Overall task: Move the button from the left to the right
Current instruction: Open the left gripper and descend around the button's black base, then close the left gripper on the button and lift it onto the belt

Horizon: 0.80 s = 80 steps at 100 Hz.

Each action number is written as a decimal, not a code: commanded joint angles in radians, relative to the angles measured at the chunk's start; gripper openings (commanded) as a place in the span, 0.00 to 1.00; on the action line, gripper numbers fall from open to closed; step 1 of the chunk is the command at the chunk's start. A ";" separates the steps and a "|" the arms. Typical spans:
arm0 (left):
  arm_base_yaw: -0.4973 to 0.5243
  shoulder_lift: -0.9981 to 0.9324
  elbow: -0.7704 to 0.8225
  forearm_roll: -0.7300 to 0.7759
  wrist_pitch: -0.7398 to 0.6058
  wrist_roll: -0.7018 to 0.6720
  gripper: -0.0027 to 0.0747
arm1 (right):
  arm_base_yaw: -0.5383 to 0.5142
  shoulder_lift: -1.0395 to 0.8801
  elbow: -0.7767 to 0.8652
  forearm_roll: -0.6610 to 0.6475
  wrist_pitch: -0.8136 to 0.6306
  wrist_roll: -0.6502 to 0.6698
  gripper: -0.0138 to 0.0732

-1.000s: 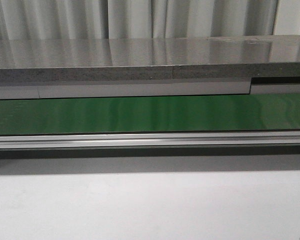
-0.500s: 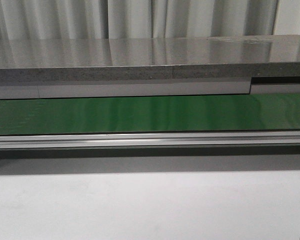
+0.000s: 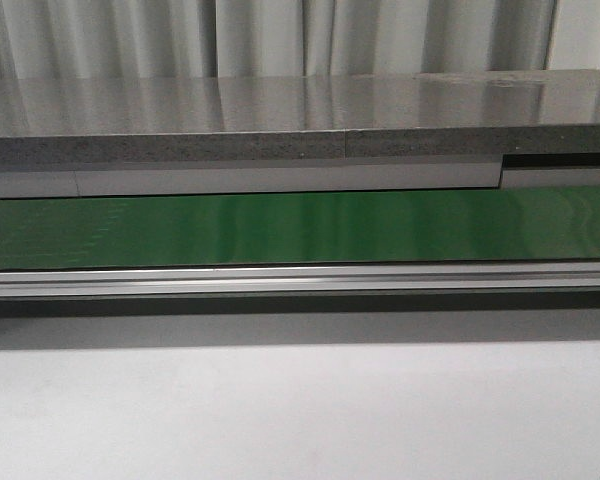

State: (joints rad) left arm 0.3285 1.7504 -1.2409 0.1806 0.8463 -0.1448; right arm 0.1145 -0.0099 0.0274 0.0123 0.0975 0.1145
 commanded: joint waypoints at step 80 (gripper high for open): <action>0.001 0.135 -0.043 0.001 -0.059 0.005 0.86 | -0.002 -0.021 -0.014 -0.012 -0.080 -0.004 0.08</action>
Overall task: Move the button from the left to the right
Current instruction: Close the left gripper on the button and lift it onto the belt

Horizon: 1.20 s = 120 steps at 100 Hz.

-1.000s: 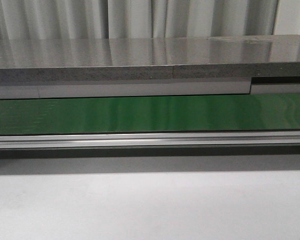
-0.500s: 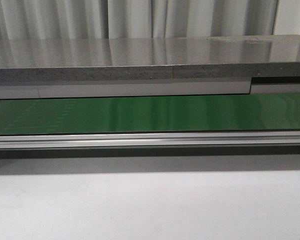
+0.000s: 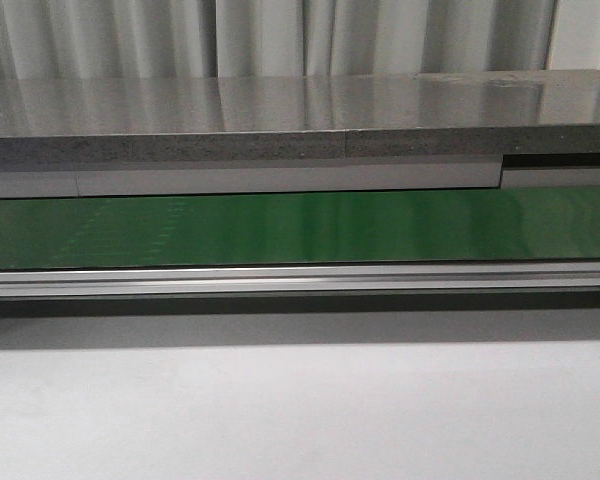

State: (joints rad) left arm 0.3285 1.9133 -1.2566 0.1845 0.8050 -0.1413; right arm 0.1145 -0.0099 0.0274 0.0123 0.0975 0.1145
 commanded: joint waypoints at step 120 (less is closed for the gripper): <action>-0.016 -0.140 -0.069 -0.101 -0.013 0.020 0.01 | -0.002 -0.021 -0.014 -0.012 -0.080 -0.004 0.08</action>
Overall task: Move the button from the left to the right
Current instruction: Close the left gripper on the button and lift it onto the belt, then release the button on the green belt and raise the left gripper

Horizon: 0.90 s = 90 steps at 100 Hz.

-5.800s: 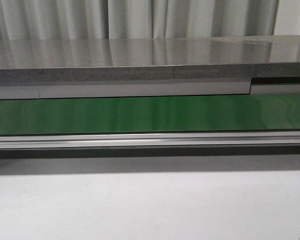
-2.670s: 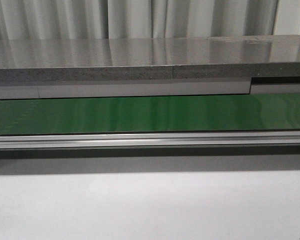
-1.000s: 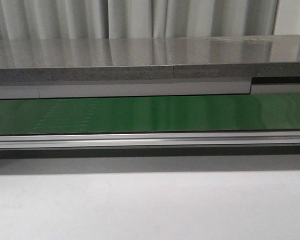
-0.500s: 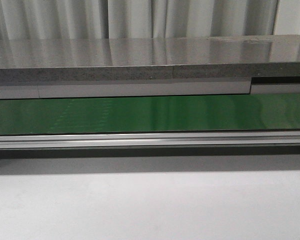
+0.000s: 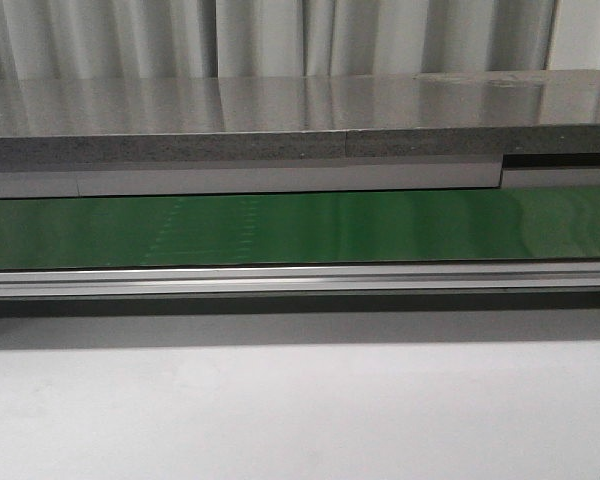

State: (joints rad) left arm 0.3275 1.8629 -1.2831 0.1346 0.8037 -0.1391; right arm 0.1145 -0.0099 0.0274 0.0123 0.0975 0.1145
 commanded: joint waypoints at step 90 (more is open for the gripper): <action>-0.185 -0.146 -0.049 -0.114 0.025 0.107 0.01 | -0.002 -0.021 -0.014 -0.012 -0.080 -0.004 0.08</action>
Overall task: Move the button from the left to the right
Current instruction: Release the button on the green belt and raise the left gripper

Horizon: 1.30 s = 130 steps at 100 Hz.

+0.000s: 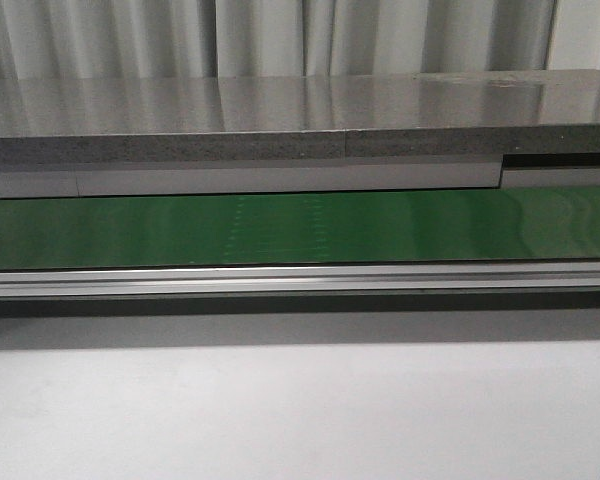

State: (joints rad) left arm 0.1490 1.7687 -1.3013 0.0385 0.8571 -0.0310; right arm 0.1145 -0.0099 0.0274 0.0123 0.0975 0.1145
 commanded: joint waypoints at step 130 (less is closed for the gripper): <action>-0.150 -0.486 0.211 -0.067 -0.301 0.050 0.67 | -0.002 -0.021 -0.014 -0.012 -0.080 -0.004 0.08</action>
State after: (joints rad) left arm 0.0319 1.3886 -1.1224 -0.0179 0.6780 0.0149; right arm 0.1145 -0.0099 0.0274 0.0123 0.0975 0.1145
